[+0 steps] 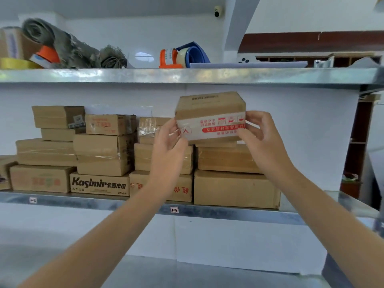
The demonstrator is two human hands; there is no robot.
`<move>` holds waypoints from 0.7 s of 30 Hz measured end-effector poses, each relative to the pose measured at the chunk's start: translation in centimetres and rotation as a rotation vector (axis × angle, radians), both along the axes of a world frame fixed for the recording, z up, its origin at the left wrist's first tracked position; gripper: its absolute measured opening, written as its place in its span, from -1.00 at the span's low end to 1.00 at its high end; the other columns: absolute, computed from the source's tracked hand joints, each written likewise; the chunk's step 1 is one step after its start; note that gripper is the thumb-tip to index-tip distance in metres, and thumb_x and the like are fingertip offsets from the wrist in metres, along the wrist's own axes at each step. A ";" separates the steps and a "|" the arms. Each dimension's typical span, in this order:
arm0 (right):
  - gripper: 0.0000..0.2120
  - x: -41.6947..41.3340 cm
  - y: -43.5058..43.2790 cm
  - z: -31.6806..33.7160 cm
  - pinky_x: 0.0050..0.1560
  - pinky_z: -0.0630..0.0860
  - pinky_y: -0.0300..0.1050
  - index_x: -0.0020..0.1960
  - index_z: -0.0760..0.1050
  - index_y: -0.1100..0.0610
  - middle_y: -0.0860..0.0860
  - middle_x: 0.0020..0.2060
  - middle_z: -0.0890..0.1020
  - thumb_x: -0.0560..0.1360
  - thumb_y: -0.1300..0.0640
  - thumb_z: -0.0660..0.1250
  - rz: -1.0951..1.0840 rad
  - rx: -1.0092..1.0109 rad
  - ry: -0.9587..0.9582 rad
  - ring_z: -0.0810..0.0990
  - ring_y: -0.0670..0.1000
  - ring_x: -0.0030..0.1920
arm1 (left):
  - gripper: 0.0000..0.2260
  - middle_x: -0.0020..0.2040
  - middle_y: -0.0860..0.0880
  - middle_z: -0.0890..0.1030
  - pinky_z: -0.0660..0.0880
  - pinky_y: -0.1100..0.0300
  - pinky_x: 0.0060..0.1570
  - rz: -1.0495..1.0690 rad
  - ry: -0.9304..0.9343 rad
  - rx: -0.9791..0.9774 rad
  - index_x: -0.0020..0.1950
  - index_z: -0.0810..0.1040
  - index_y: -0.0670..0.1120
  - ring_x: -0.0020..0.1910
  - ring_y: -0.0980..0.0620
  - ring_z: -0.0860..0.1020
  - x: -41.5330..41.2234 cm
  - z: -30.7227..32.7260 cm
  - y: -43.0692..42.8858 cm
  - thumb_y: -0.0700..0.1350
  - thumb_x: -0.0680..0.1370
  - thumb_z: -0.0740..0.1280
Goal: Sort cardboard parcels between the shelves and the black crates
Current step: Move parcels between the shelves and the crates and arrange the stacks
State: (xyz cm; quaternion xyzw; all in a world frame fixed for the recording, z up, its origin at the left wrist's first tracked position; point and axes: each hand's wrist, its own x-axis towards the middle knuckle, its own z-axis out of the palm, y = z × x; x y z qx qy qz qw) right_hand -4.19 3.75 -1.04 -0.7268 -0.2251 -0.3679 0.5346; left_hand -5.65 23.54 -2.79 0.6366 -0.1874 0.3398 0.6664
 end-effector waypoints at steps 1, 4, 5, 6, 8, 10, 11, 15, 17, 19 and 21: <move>-0.77 -0.9 0.1 -1.2 0.06 0.53 -0.39 0.21 0.37 -0.15 -0.35 0.09 0.57 0.59 0.00 0.32 0.014 0.007 -0.004 0.53 -0.30 0.20 | -0.58 0.30 0.11 0.54 0.49 0.47 0.10 -0.006 -0.019 -0.003 0.43 0.44 0.05 0.18 0.35 0.53 -0.8 -1.1 0.2 -0.26 0.61 0.31; -0.88 -3.2 0.4 -4.6 -0.01 0.51 -0.45 0.13 0.42 -0.10 -0.32 0.02 0.63 0.61 -0.01 0.29 0.081 0.100 0.000 0.59 -0.30 0.10 | -0.57 0.31 0.06 0.54 0.52 0.31 0.21 -0.034 -0.060 -0.017 0.39 0.48 0.10 0.22 0.28 0.54 -2.8 -4.3 1.1 -0.30 0.61 0.29; -0.90 -3.6 0.6 -5.6 0.01 0.53 -0.40 0.10 0.44 -0.08 -0.28 0.01 0.65 0.61 -0.04 0.29 0.092 0.140 0.013 0.61 -0.26 0.08 | -0.58 0.30 0.04 0.55 0.54 0.24 0.21 -0.050 -0.061 -0.011 0.38 0.49 0.09 0.24 0.24 0.55 -3.2 -5.5 1.4 -0.30 0.61 0.27; -0.87 -3.9 0.7 -6.6 0.04 0.56 -0.31 0.08 0.46 -0.07 -0.22 -0.01 0.66 0.60 -0.09 0.28 0.095 0.175 0.035 0.63 -0.21 0.07 | -0.61 0.29 0.01 0.56 0.55 0.18 0.20 -0.065 -0.052 -0.010 0.37 0.51 0.07 0.25 0.18 0.56 -3.7 -6.7 1.6 -0.29 0.61 0.26; -0.75 -4.3 1.2 -8.8 0.10 0.57 -0.11 0.04 0.46 -0.05 -0.13 -0.02 0.68 0.54 -0.21 0.30 0.111 0.239 0.124 0.65 -0.12 0.06 | -0.74 0.22 0.01 0.61 0.55 0.15 0.20 -0.080 -0.002 -0.068 0.28 0.55 0.00 0.25 0.09 0.57 -4.4 -9.4 1.9 -0.22 0.64 0.24; -0.66 -4.8 1.9 -11.6 0.11 0.57 -0.02 -0.02 0.46 -0.08 -0.11 -0.06 0.68 0.46 -0.33 0.33 0.132 0.307 0.237 0.66 -0.08 0.04 | -0.85 0.12 0.01 0.64 0.55 0.16 0.23 -0.057 0.086 -0.183 0.14 0.57 -0.04 0.19 0.08 0.60 -5.2 -12.6 2.0 -0.14 0.68 0.21; -0.64 -5.1 2.3 -13.2 0.12 0.56 0.01 -0.06 0.46 -0.09 -0.11 -0.10 0.66 0.42 -0.37 0.34 0.116 0.322 0.278 0.65 -0.07 0.02 | -0.86 0.08 0.02 0.64 0.54 0.14 0.25 -0.031 0.133 -0.224 0.08 0.55 -0.05 0.15 0.09 0.61 -5.5 -14.3 2.0 -0.10 0.69 0.20; -0.68 -6.3 4.1 -19.5 0.17 0.54 0.05 -0.09 0.45 -0.04 -0.21 -0.20 0.57 0.43 -0.26 0.41 0.058 0.337 0.427 0.58 -0.14 -0.05 | -0.85 -0.05 0.11 0.60 0.53 0.01 0.26 0.063 0.253 -0.249 -0.05 0.51 0.05 0.02 0.16 0.60 -6.7 -19.6 3.2 0.11 0.58 0.31; -0.71 -6.8 4.9 -21.9 0.14 0.56 0.03 -0.02 0.48 -0.09 -0.26 -0.17 0.59 0.42 -0.24 0.43 0.065 0.348 0.498 0.61 -0.13 0.01 | -0.78 -0.08 0.11 0.60 0.52 -0.08 0.26 0.090 0.290 -0.220 -0.07 0.51 0.06 -0.01 0.14 0.59 -7.5 -21.2 4.2 0.19 0.50 0.36; -0.63 -7.5 5.5 -23.7 0.13 0.56 -0.04 0.09 0.49 -0.23 -0.27 -0.06 0.58 0.35 -0.32 0.38 0.082 0.330 0.555 0.59 -0.17 0.07 | -0.74 -0.06 0.11 0.62 0.50 -0.13 0.28 0.103 0.336 -0.191 -0.06 0.53 0.05 0.04 0.09 0.60 -8.4 -22.5 5.2 0.22 0.48 0.38; -0.62 -8.1 6.2 -25.1 0.14 0.51 -0.10 0.14 0.48 -0.38 -0.29 0.01 0.53 0.35 -0.35 0.34 0.108 0.284 0.583 0.56 -0.24 0.09 | -0.73 0.01 0.10 0.65 0.50 -0.12 0.28 0.130 0.383 -0.154 0.00 0.56 0.05 0.11 0.05 0.62 -9.4 -23.7 5.9 0.22 0.49 0.37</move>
